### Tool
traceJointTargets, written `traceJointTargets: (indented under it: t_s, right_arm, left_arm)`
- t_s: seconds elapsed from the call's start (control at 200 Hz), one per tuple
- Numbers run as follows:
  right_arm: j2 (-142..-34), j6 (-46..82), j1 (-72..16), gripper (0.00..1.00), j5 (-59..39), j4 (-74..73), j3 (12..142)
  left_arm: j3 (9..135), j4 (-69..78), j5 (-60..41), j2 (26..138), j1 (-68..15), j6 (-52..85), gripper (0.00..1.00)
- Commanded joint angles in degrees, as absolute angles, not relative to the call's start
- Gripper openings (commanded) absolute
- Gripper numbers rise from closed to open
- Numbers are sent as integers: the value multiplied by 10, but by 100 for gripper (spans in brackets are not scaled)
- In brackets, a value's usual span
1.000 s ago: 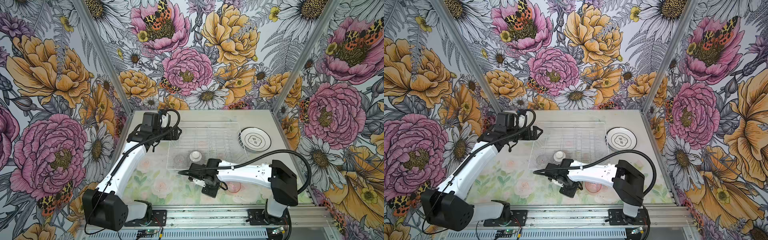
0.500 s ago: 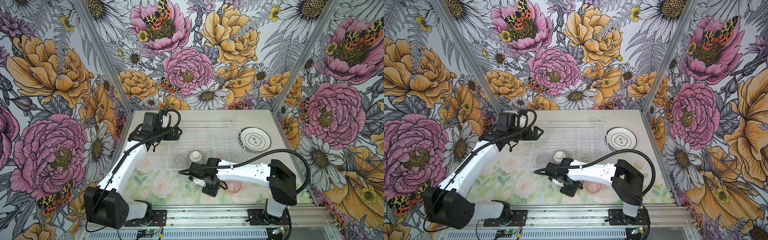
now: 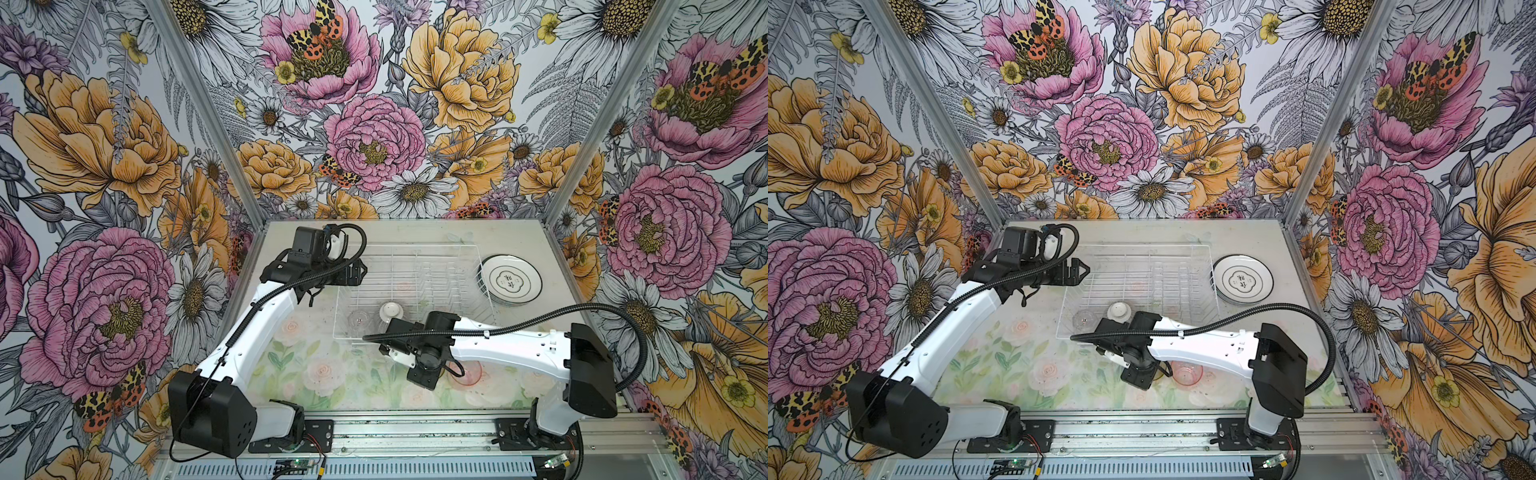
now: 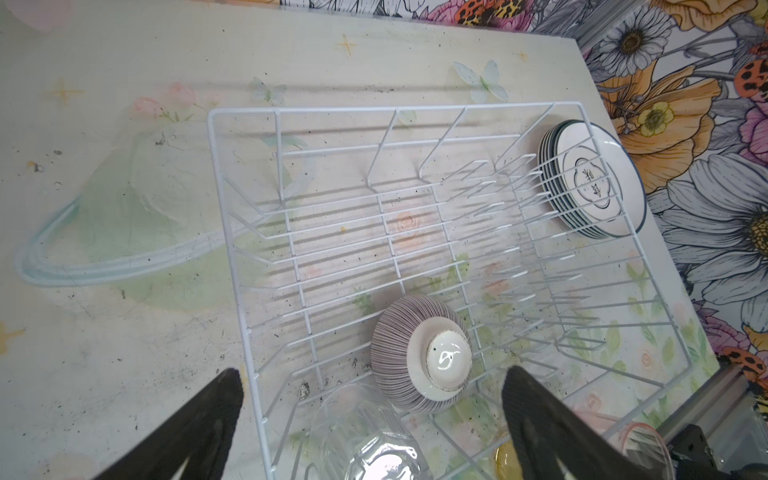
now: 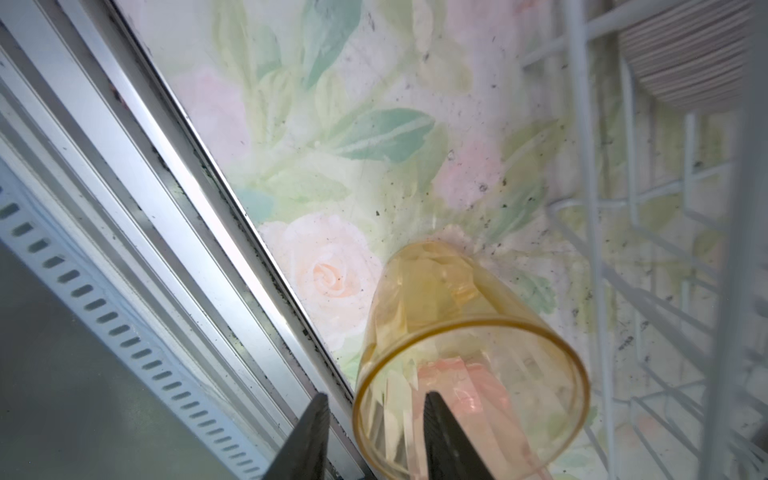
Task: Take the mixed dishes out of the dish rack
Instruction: 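Carry the yellow glass with the right gripper and set it beside the pink glass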
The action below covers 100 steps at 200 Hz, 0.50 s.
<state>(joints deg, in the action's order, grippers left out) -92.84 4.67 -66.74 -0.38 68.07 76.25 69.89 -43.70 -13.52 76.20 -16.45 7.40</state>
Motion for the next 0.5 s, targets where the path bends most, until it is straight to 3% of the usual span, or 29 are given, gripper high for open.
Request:
traceJointTargets:
  t_s: [0.0,0.265,0.495]
  right_arm:
    - [-847,57,-653,42,3,676,796]
    - [-667,82,-568,55,-23,589,772]
    - [-616,90,-528,57,-34,524,725]
  left_arm:
    - [721,-498,-68,775,-201,55,99]
    - [724,-595,-4,771,-271,78,99]
    - [698,-643,16,773,-306,108,99]
